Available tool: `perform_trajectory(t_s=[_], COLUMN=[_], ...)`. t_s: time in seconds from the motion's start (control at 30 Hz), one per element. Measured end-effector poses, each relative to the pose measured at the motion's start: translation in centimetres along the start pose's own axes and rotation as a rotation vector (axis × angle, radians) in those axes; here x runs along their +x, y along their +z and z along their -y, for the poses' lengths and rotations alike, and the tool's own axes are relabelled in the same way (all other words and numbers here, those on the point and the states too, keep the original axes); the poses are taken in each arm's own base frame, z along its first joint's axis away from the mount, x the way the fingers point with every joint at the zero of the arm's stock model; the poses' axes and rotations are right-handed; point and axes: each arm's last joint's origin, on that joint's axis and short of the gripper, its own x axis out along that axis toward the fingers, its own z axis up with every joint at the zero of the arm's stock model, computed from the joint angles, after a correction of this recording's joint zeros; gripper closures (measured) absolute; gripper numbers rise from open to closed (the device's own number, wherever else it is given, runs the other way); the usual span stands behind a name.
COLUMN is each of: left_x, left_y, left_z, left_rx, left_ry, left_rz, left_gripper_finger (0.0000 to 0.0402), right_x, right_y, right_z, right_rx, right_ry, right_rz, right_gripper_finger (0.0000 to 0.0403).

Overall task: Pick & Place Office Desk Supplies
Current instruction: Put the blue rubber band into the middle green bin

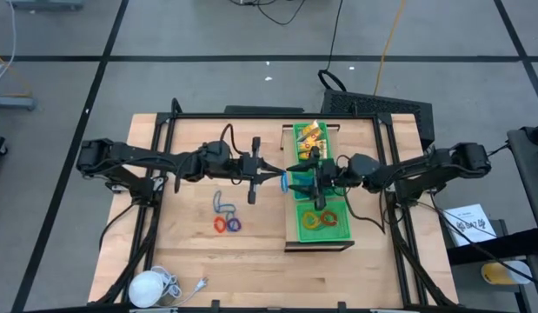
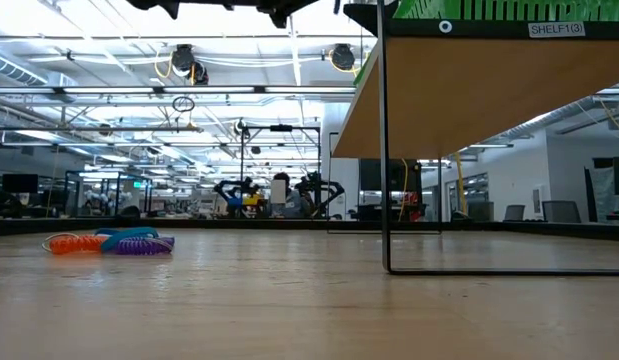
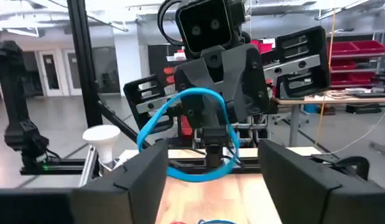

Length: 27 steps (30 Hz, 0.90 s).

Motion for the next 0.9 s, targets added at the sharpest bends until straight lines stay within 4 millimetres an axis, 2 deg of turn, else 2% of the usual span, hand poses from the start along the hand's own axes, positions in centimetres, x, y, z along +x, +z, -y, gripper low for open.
perform_trajectory(t_s=[0.17,0.33,0.57,0.9], left_x=[0.0,0.0,0.0,-0.1], left_y=[0.0,-0.1,-0.3,-0.4], left_z=[0.0,-0.2,-0.2,-0.2], left_rx=[0.008,0.005,-0.002,0.05], left_ry=[0.001,0.007,0.003,0.015], left_rz=[0.003,-0.002,-0.025,-0.042], left_gripper_finger=[0.0397,0.0392,0.0393,0.0393], right_x=[0.8,2.5,3.9,3.7], right_y=[0.1,0.0,-0.5,-0.7], right_z=[-0.1,-0.3,-0.2,-0.2], right_rx=[0.022,0.066,0.056,0.109], right_ry=[0.059,0.153,0.153,0.142], right_rz=[-0.011,-0.026,-0.04,-0.106], right_gripper_finger=[0.0128,0.0115,0.0124,0.0144])
